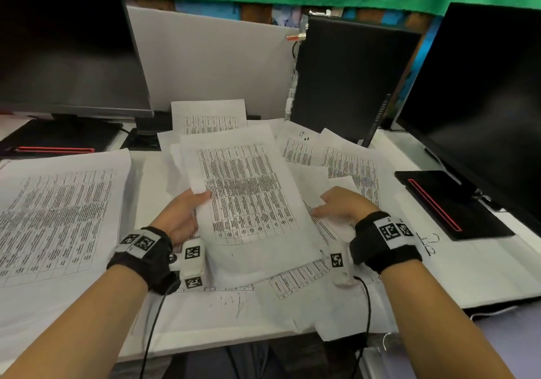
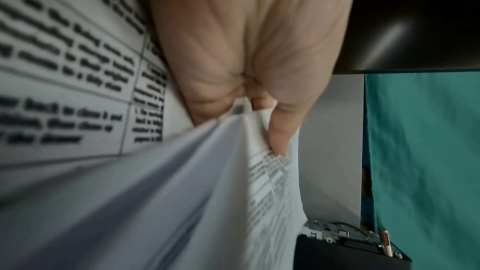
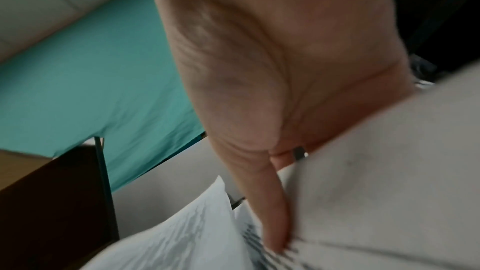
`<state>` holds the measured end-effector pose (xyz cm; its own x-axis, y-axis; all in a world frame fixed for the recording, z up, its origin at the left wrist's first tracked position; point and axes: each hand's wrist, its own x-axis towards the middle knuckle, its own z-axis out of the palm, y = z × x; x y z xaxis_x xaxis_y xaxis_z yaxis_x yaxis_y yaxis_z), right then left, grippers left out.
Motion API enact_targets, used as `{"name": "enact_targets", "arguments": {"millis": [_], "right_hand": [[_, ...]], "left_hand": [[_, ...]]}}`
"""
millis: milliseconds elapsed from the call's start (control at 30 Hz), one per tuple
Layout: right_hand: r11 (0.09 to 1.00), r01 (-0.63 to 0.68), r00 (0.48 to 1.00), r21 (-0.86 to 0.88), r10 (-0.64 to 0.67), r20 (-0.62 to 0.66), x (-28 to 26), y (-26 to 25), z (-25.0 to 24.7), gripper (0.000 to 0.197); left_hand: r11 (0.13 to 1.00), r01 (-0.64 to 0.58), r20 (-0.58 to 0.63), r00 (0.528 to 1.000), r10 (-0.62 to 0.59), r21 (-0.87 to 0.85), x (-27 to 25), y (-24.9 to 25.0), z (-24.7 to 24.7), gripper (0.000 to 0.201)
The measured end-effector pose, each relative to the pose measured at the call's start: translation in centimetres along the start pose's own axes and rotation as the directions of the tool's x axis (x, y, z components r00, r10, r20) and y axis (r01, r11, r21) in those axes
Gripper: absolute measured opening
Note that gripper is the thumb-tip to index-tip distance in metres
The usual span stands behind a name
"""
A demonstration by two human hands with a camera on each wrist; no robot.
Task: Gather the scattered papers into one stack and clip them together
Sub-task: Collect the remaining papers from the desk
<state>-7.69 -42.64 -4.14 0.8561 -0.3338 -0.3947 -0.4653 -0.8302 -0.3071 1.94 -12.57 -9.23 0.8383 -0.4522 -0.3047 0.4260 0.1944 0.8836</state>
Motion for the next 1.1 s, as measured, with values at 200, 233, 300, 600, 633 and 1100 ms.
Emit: {"name": "enact_targets", "arguments": {"millis": [200, 233, 300, 600, 633, 1100], "right_hand": [[0.844, 0.256, 0.899, 0.471, -0.03, -0.436, 0.2, -1.2, -0.6, 0.027], [0.779, 0.278, 0.93, 0.562, -0.072, -0.36, -0.1, -1.9, -0.3, 0.029], [0.669, 0.249, 0.968, 0.7, -0.164, -0.188, -0.5, -3.4, 0.8, 0.031], [0.723, 0.159, 0.986, 0.672, -0.148, -0.074, 0.2, -3.0, 0.6, 0.03], [0.775, 0.138, 0.983, 0.617, -0.183, 0.01, -0.3, -2.5, 0.2, 0.039], [0.455, 0.195, 0.981, 0.869, -0.104, -0.165, -5.7, -3.5, -0.5, 0.021]], "left_hand": [[0.995, 0.014, 0.039, 0.999, -0.011, -0.101, -0.6, 0.0, 0.2, 0.026], [0.995, 0.015, 0.037, 0.999, -0.011, -0.103, -0.6, 0.0, 0.2, 0.028], [0.993, 0.023, 0.044, 0.999, -0.018, -0.112, -0.7, -0.1, 0.2, 0.031], [0.991, 0.007, -0.011, 1.0, -0.009, -0.134, -1.0, 0.1, -0.1, 0.035], [0.988, 0.002, -0.031, 1.0, -0.006, -0.152, -0.9, 0.1, -0.3, 0.037], [0.981, -0.048, 0.038, 0.998, 0.056, -0.188, -2.4, 3.6, 4.3, 0.034]]}}
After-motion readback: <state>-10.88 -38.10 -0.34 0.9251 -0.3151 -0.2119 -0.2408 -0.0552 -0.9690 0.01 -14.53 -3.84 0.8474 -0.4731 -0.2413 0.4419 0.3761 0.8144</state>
